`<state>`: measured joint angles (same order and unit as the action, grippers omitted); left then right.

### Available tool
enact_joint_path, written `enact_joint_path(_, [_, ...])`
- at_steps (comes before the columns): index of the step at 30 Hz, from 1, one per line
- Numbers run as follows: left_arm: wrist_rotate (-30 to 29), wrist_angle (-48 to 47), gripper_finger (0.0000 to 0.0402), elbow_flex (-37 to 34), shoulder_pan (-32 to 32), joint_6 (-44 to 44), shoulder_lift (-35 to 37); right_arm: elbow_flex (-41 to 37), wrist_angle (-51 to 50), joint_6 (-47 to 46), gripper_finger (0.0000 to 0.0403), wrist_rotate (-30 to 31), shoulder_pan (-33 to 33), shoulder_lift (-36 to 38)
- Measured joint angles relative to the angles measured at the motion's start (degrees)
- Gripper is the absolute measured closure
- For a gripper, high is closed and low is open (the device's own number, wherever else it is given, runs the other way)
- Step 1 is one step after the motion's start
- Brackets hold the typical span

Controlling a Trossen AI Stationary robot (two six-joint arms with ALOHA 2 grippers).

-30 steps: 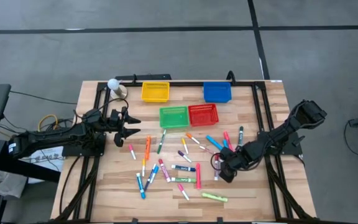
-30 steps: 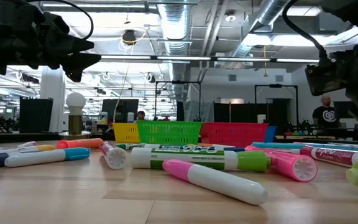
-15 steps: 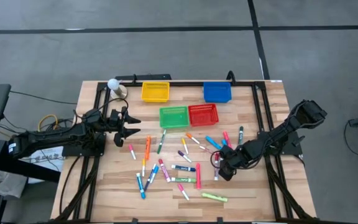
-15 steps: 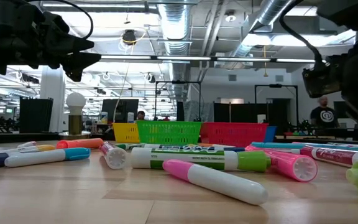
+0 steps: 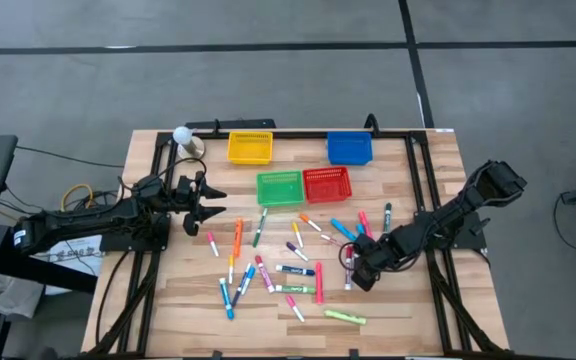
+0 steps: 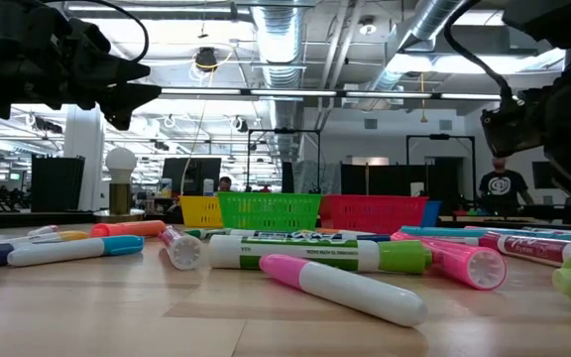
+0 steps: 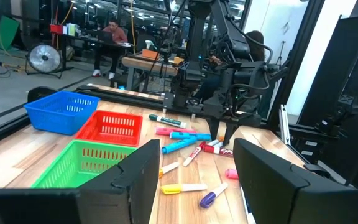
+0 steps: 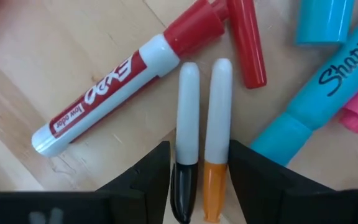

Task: Pick & Place Markers
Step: Put the right small orange highlighter pen into the blue bin

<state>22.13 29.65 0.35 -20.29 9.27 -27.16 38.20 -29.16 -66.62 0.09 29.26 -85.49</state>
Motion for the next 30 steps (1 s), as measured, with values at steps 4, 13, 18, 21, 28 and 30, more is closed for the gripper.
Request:
enact_joint_path(4, [0.0, 0.0, 0.0198, 0.0, 0.0, 0.0, 0.0, 0.0, 0.7, 0.3, 0.0253, 0.1, 1.6, 0.0])
enact_joint_path(13, [0.0, 0.0, 0.0198, 0.0, 0.0, 0.0, 0.0, 0.0, 0.9, 3.3, 0.0253, -1.3, 2.2, -0.1])
enact_joint_path(18, [0.0, 0.0, 0.0198, 0.0, 0.0, 0.0, 0.0, 0.2, -1.6, 3.2, 0.0253, -1.4, 2.2, -0.1])
enact_joint_path(21, [0.0, 0.0, 0.0198, 0.0, 0.0, 0.0, 0.0, 0.2, -2.3, 3.2, 0.0253, -1.8, 2.2, 0.1])
enact_joint_path(28, [0.0, 0.0, 0.0198, 0.0, 0.0, 0.0, 0.0, 0.6, -1.7, 3.1, 0.0253, -2.1, 2.2, 0.1])
enact_joint_path(30, [0.0, 0.0, 0.0198, 0.0, 0.0, 0.0, 0.0, 0.9, -1.7, 3.0, 0.0253, -2.6, 2.2, 0.0])
